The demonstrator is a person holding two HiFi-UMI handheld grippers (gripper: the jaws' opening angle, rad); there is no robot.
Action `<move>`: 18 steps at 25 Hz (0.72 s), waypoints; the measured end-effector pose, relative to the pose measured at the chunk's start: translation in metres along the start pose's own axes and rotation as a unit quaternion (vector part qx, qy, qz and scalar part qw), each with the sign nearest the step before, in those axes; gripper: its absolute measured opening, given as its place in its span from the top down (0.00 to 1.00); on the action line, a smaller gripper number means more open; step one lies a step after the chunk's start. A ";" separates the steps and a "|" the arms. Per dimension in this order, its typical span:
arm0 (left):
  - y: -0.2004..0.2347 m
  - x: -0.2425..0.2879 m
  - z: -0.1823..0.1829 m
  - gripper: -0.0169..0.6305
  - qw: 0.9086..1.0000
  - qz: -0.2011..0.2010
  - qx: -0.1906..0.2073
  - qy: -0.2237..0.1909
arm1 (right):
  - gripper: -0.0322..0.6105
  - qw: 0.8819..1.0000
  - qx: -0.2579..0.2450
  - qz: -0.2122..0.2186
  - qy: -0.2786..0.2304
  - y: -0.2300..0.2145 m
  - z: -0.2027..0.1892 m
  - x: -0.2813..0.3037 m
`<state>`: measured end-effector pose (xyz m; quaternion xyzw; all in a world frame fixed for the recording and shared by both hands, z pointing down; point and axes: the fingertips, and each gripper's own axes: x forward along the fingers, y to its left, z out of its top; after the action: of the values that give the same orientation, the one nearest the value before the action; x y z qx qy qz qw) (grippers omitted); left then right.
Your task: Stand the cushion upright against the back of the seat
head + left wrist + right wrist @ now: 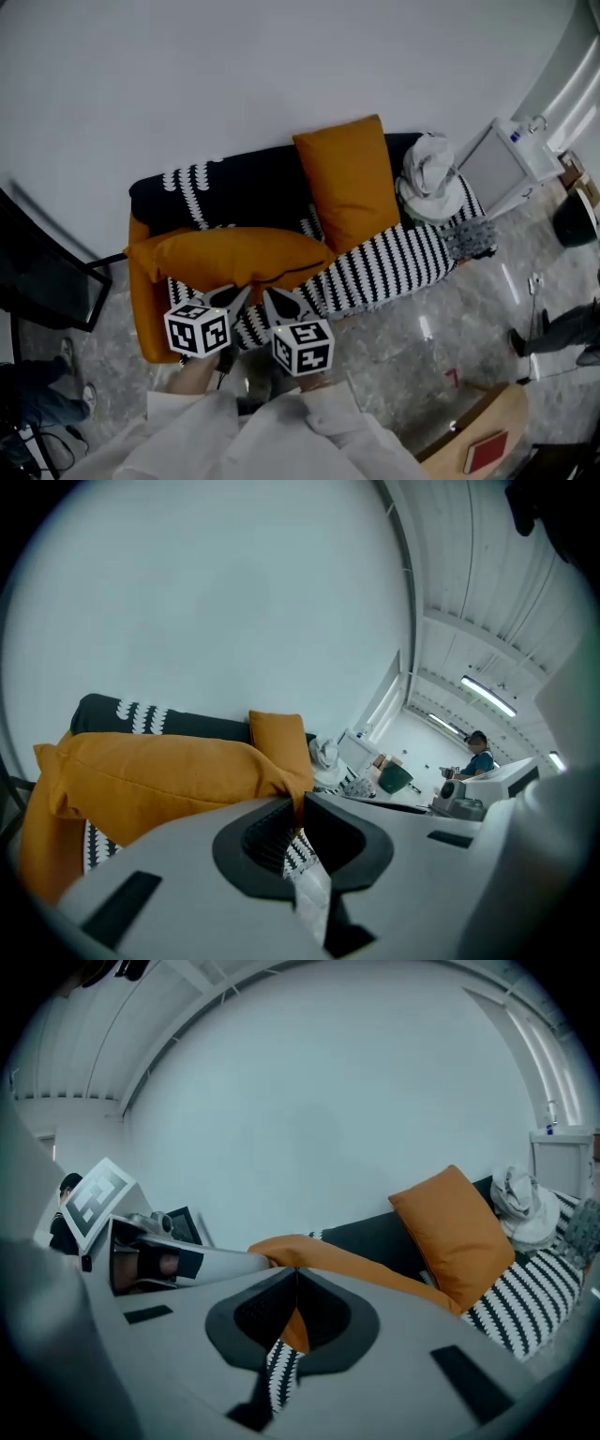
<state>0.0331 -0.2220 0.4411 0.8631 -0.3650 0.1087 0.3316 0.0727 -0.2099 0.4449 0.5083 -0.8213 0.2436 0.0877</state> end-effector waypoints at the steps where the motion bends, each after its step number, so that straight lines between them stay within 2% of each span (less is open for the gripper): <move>1: 0.000 0.006 0.008 0.92 1.000 -0.002 0.003 -0.004 | 0.93 1.000 -0.005 0.006 -0.001 -0.005 0.007 0.006; 6: -0.001 0.038 0.052 0.92 0.999 -0.006 0.016 -0.029 | 0.93 0.999 -0.022 0.026 -0.018 -0.039 0.049 0.030; 11: -0.004 0.061 0.095 0.92 0.998 0.015 0.028 -0.052 | 0.93 0.998 -0.023 0.045 -0.031 -0.067 0.085 0.040; 18: 0.011 0.086 0.148 0.92 0.995 0.037 0.024 -0.086 | 0.93 0.997 -0.016 0.058 -0.041 -0.099 0.124 0.056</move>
<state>0.0778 -0.3721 0.3716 0.8626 -0.4215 0.0551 0.2743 0.1460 -0.3508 0.3901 0.4682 -0.8559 0.2144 0.0478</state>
